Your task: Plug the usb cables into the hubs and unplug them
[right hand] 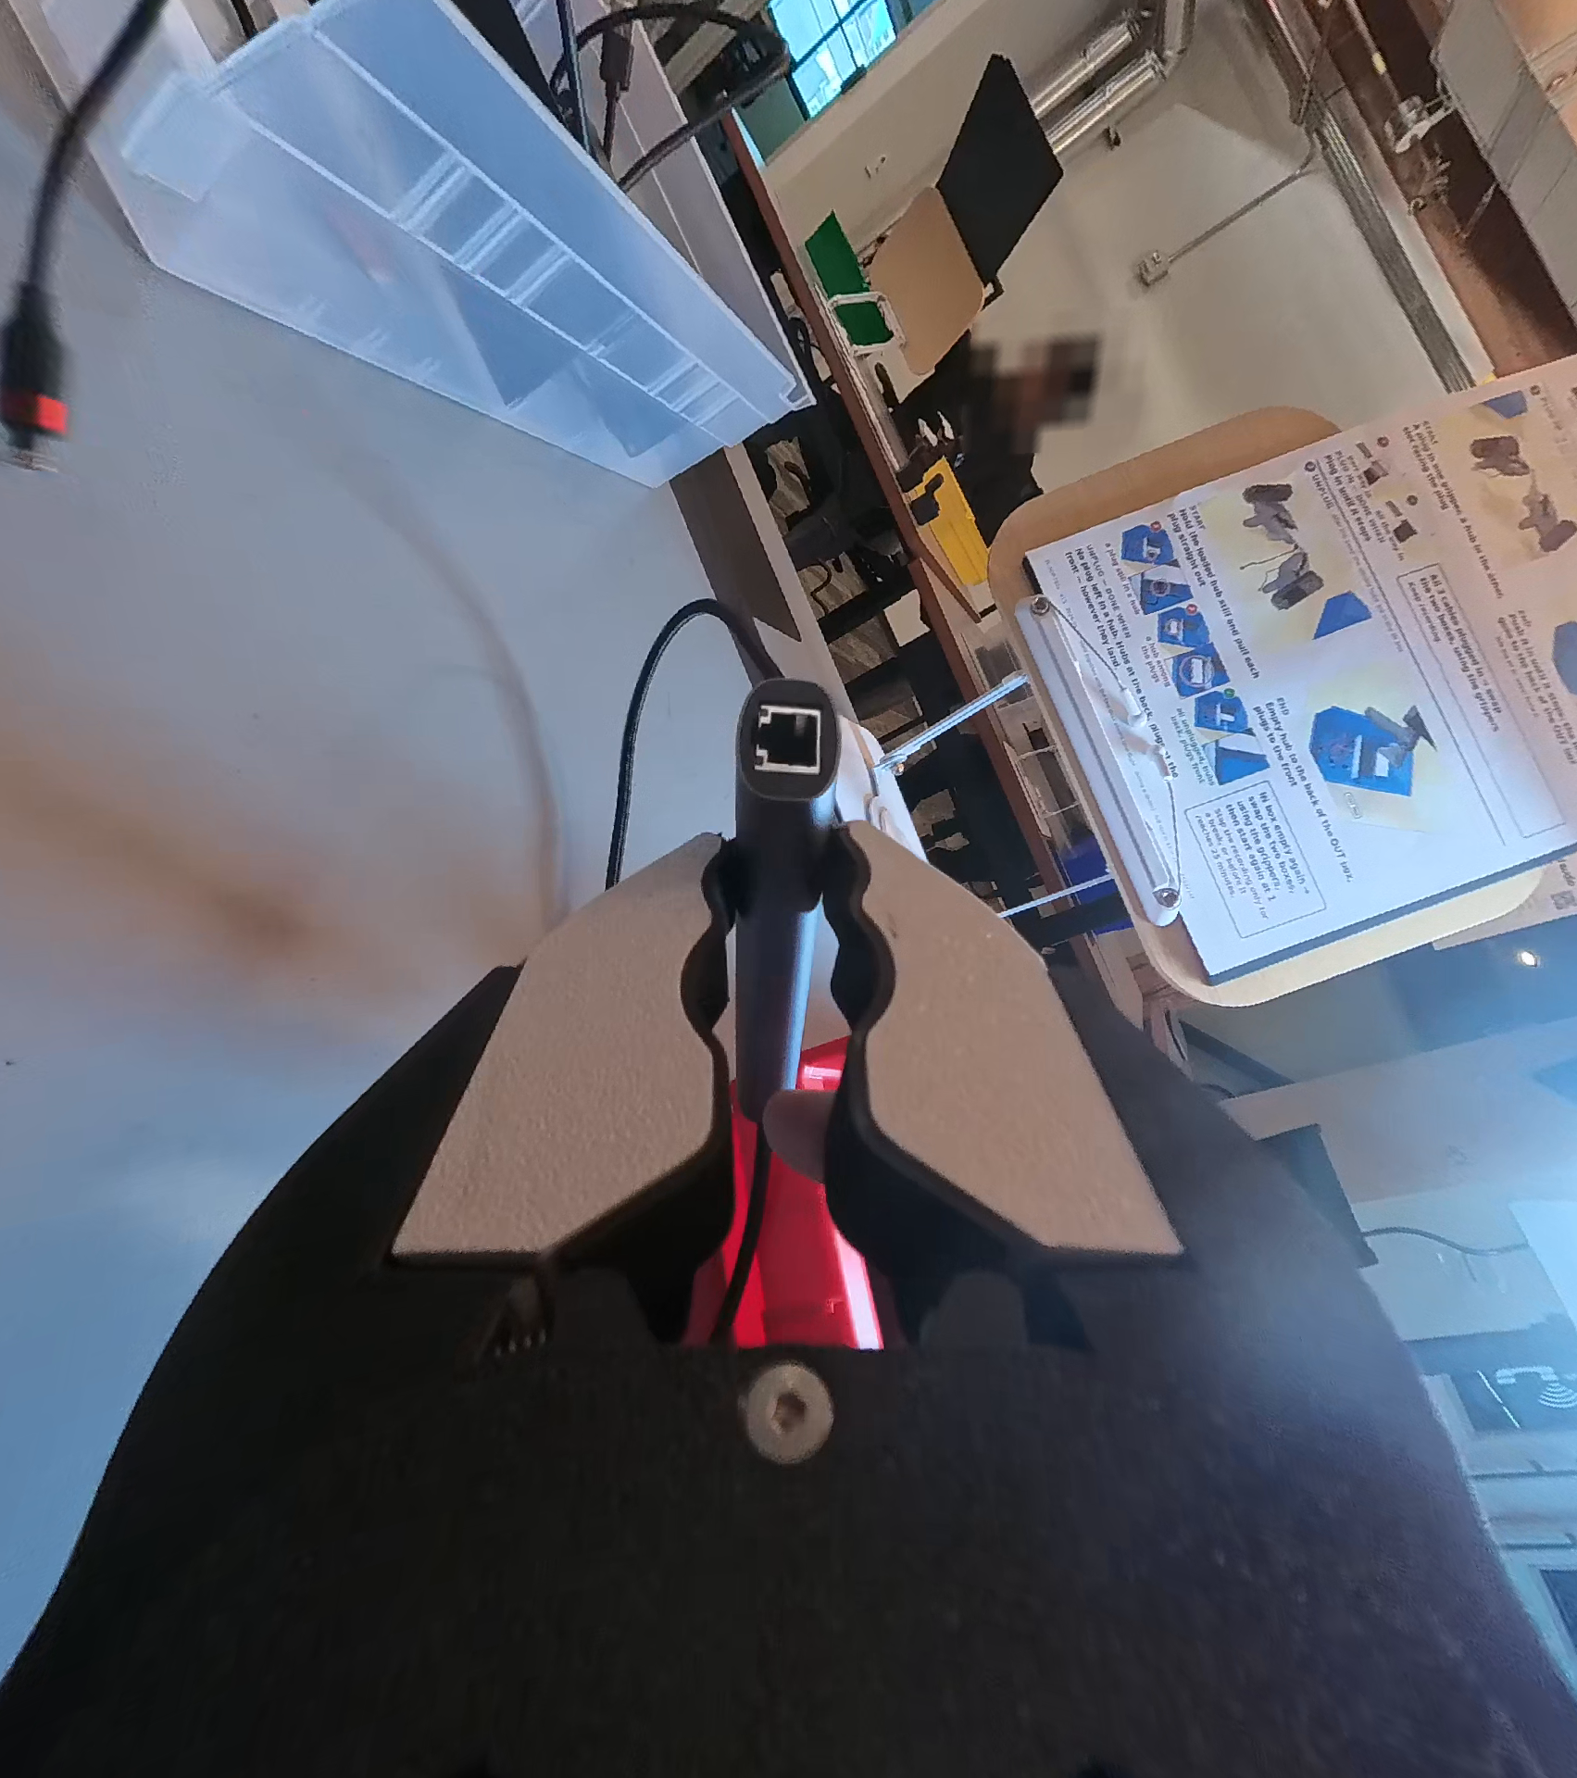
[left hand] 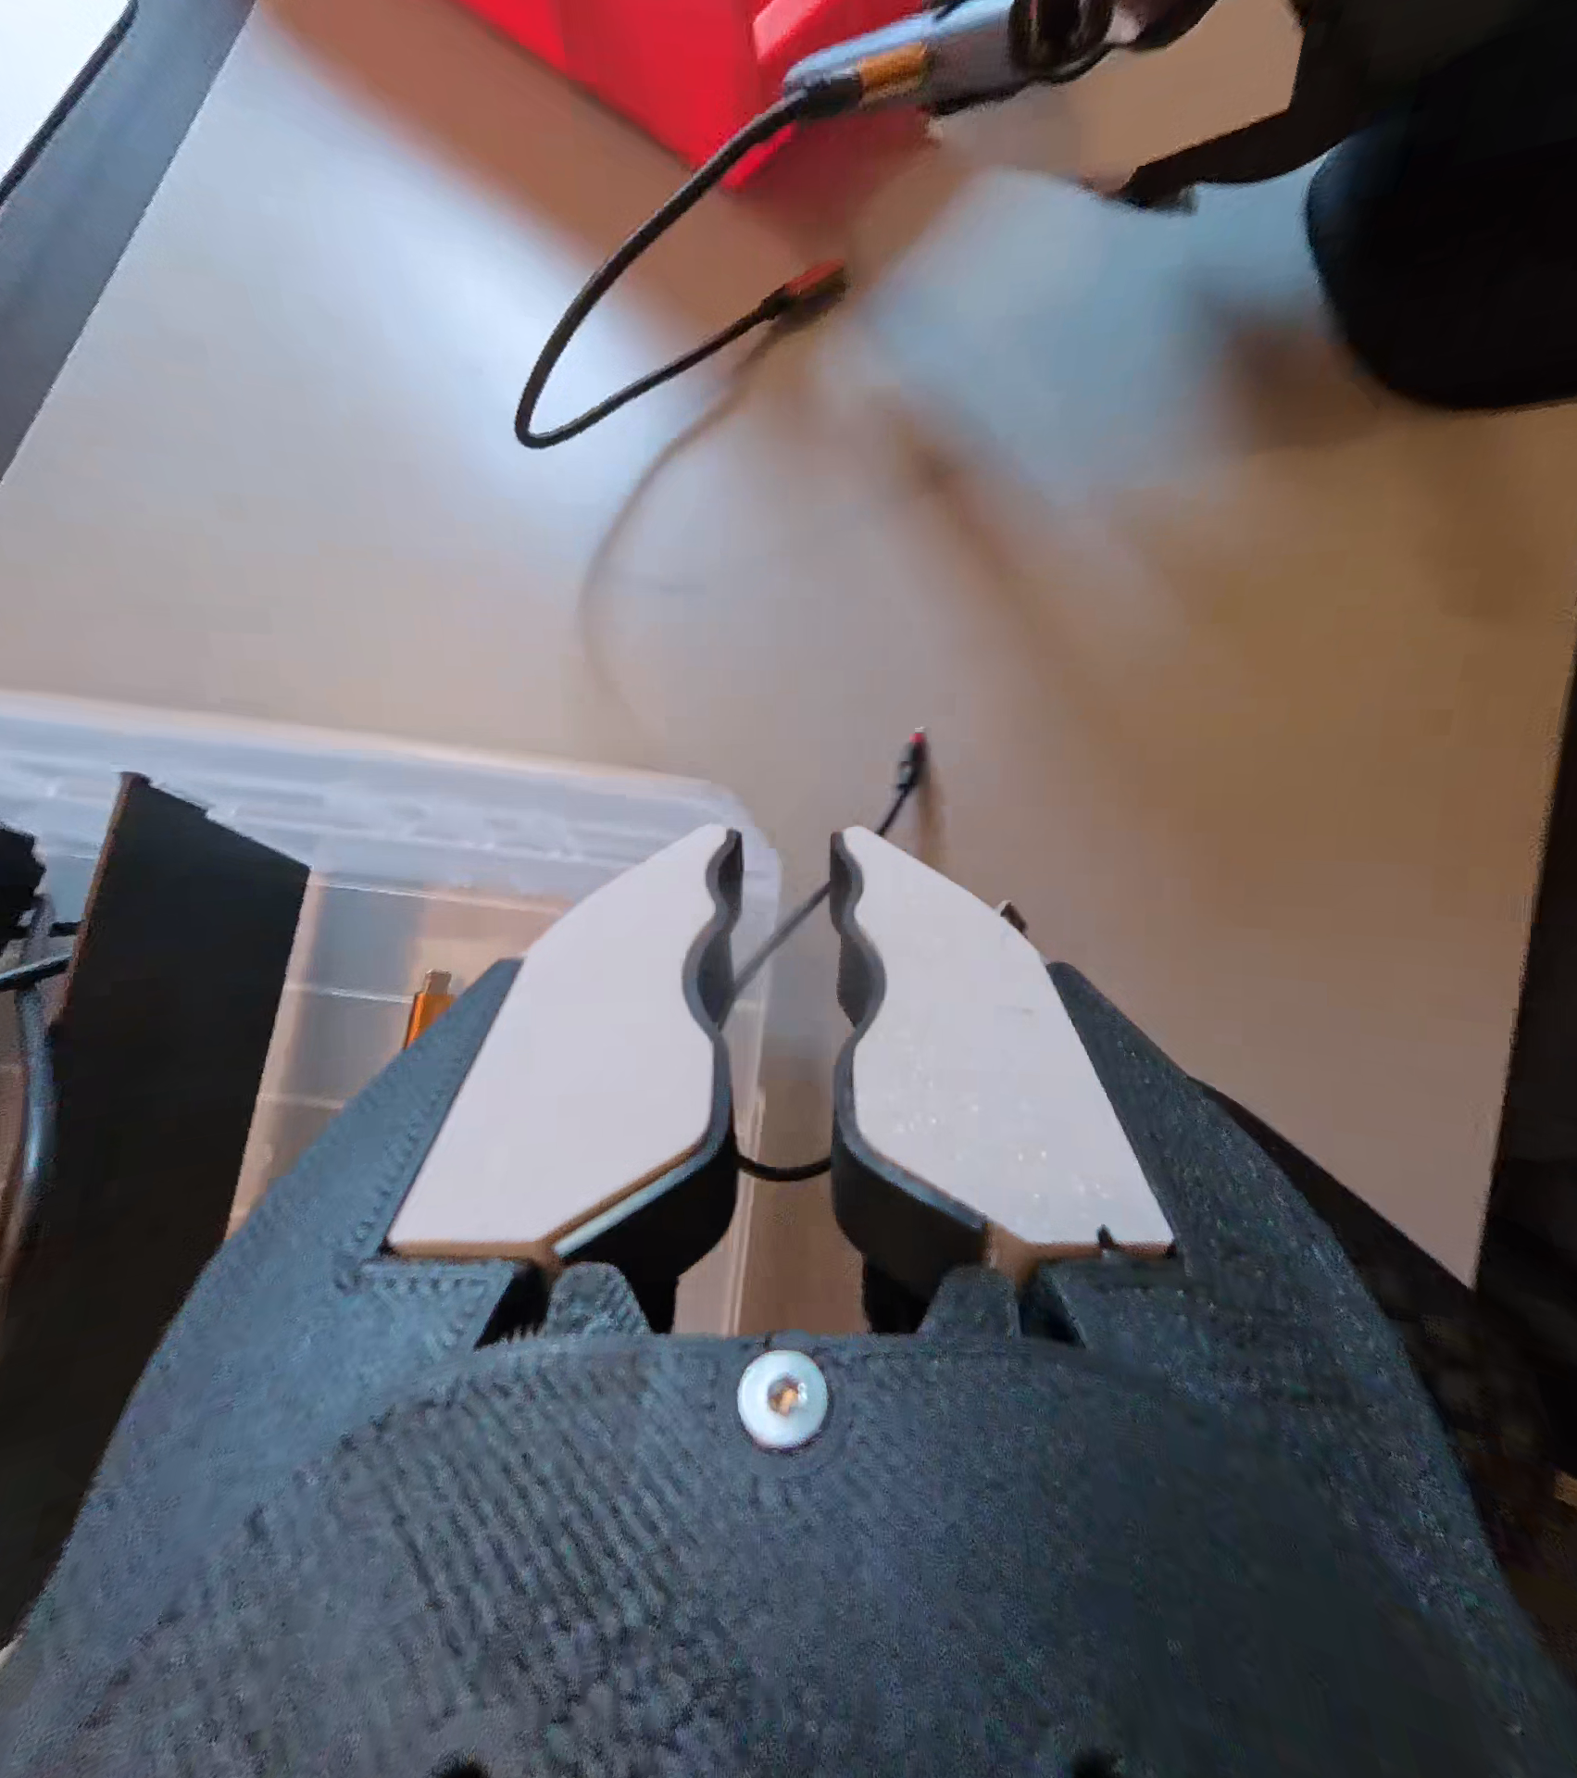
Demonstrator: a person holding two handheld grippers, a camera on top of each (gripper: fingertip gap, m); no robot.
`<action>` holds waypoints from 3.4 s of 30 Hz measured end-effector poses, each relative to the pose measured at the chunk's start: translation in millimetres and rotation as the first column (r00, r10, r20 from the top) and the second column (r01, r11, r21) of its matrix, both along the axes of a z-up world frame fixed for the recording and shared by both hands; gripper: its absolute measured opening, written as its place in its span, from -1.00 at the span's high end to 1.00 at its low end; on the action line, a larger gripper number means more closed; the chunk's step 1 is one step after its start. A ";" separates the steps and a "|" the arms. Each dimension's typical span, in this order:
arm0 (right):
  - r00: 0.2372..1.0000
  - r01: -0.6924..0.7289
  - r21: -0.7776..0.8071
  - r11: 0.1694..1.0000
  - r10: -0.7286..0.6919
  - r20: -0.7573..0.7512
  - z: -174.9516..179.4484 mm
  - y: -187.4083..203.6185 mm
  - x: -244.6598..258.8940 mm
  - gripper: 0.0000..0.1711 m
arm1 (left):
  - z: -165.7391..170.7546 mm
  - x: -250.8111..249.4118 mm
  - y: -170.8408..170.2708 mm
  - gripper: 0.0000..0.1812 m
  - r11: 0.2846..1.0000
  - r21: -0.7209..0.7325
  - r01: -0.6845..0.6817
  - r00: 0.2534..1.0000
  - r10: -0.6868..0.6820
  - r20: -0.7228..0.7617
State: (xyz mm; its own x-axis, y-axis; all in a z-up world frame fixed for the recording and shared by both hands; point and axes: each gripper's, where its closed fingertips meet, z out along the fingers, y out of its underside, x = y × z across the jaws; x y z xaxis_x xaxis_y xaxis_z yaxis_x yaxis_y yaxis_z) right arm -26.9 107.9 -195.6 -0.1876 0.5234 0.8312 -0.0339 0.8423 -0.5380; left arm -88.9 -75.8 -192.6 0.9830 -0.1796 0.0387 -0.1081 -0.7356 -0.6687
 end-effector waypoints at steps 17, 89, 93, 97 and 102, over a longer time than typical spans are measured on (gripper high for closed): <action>1.000 -0.008 0.004 1.000 0.008 -0.007 1.3 -2.9 1.2 0.80 | -106.3 57.2 -37.5 0.90 0.811 -0.470 0.349 0.863 -0.474 -0.176; 0.965 -0.256 -0.123 0.959 0.260 0.020 29.0 -54.1 29.1 0.75 | -4.6 86.2 89.3 0.80 0.905 0.362 0.222 0.897 -0.044 -0.439; 0.994 -0.084 -0.117 0.990 0.075 -0.075 46.1 -3.1 18.9 0.75 | -39.9 108.9 93.6 0.75 0.959 0.242 0.150 0.986 -0.125 -0.114; 0.996 -0.010 -0.083 0.997 0.003 -0.093 43.6 13.1 13.2 0.75 | -89.7 122.8 104.6 0.69 0.997 0.010 0.074 0.997 -0.074 -0.011; 0.997 0.007 -0.053 0.999 -0.011 -0.081 40.1 14.3 12.3 0.75 | -101.0 131.6 119.6 0.66 0.998 -0.060 0.009 1.000 -0.009 0.007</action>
